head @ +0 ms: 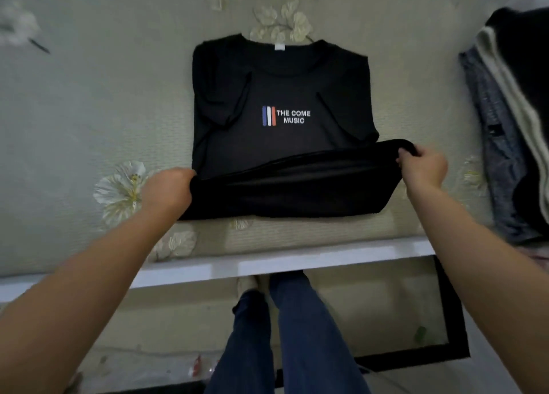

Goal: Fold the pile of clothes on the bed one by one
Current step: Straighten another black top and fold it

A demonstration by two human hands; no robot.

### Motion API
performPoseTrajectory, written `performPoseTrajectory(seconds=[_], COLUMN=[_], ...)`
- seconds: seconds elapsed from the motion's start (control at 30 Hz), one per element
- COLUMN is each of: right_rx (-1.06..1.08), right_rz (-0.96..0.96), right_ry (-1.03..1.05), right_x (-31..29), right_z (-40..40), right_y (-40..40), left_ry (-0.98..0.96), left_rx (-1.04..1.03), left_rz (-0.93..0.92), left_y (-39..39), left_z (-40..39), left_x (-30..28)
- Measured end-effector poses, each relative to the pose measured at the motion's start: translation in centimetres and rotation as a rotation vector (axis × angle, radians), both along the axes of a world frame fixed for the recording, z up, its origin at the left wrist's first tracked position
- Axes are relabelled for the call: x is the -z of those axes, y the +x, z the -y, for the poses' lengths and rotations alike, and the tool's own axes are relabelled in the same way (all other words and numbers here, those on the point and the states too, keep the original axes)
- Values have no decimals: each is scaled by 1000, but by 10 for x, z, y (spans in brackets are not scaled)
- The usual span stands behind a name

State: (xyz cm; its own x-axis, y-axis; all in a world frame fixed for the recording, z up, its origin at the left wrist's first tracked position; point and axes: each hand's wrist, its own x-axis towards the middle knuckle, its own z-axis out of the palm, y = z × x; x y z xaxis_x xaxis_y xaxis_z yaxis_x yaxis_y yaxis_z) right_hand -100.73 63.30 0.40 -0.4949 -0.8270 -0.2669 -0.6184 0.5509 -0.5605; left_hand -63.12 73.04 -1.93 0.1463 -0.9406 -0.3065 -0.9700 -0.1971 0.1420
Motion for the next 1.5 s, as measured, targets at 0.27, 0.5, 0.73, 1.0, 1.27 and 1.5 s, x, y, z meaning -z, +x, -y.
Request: performPoseTrajectory(seconds=[0.27, 0.5, 0.73, 1.0, 1.27, 1.5], right_rx=[-91, -86, -144, -244, -374, -729], right_rz=[-253, -339, -399, -527, -580, -615], right_ry=[13, -59, -51, -36, -42, -257], right_x=[-9, 24, 63, 103, 125, 108], right_z=[115, 197, 251, 285, 286, 239], right_y=[5, 5, 9, 17, 10, 38], left_ry=[-56, -126, -3, 98, 23, -172], left_rx=[-121, -139, -9, -11, -144, 97], left_rz=[180, 245, 338, 383, 311, 142], left_y=[-6, -4, 15, 18, 24, -27], left_z=[138, 226, 297, 331, 339, 305], left_x=[-24, 3, 31, 69, 84, 83])
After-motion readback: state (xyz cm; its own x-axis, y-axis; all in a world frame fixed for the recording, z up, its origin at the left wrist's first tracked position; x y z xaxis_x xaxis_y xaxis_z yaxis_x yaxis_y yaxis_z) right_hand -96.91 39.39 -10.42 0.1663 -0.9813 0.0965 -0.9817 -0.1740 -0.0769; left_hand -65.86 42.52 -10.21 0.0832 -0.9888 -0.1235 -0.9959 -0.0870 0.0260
